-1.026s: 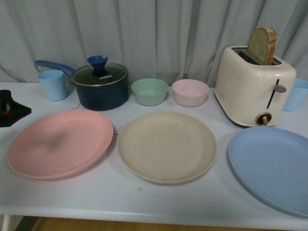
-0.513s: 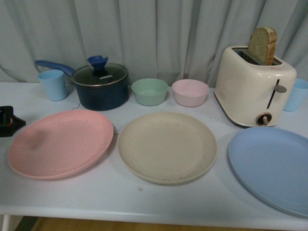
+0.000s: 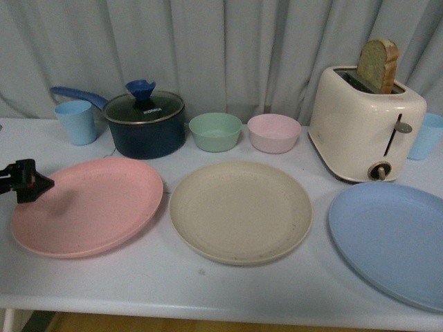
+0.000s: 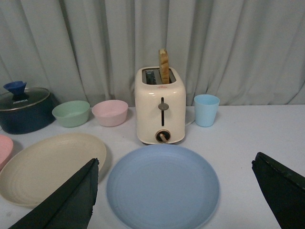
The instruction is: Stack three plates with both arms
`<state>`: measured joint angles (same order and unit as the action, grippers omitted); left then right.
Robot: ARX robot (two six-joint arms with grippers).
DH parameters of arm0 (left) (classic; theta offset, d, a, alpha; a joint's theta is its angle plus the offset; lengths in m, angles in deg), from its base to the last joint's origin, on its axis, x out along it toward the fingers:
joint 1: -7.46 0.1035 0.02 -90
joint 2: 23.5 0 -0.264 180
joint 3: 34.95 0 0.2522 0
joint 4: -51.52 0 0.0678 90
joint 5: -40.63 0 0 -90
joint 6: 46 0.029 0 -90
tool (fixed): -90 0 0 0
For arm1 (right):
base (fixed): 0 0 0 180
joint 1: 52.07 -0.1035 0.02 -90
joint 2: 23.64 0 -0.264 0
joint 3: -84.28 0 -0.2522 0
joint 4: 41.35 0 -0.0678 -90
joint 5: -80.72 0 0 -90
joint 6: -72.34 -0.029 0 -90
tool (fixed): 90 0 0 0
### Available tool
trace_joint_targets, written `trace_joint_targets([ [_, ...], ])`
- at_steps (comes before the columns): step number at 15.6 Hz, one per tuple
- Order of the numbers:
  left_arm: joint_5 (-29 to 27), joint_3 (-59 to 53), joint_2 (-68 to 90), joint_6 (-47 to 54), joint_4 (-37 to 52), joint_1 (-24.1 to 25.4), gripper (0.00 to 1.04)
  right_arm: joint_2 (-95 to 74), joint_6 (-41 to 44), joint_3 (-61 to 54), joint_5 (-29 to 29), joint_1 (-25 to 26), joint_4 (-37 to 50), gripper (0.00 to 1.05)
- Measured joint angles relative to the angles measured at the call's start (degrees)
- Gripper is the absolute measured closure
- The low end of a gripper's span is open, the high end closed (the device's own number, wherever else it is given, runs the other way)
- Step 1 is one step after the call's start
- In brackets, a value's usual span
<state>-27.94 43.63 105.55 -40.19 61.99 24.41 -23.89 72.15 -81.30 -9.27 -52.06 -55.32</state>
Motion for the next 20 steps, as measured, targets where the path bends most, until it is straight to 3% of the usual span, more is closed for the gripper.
trace_joint_targets([
  [6, -1.1, 0.1, 3.0, -0.1, 1.6, -1.1, 0.07, 0.0, 0.0, 0.0, 0.0, 0.0, 0.0, 0.06],
  [13, -1.9, -1.4, 3.0, 0.8, 3.3, -1.7, 0.82, 0.0, 0.0, 0.0, 0.0, 0.0, 0.0, 0.06],
  [15, -0.9, -1.4, 1.7, 0.5, 3.2, -1.5, 0.97, 0.0, 0.0, 0.0, 0.0, 0.0, 0.0, 0.06],
  [20, -1.0, -3.7, -2.4, 0.6, 3.3, 1.0, 1.01, 0.0, 0.0, 0.0, 0.0, 0.0, 0.0, 0.06],
])
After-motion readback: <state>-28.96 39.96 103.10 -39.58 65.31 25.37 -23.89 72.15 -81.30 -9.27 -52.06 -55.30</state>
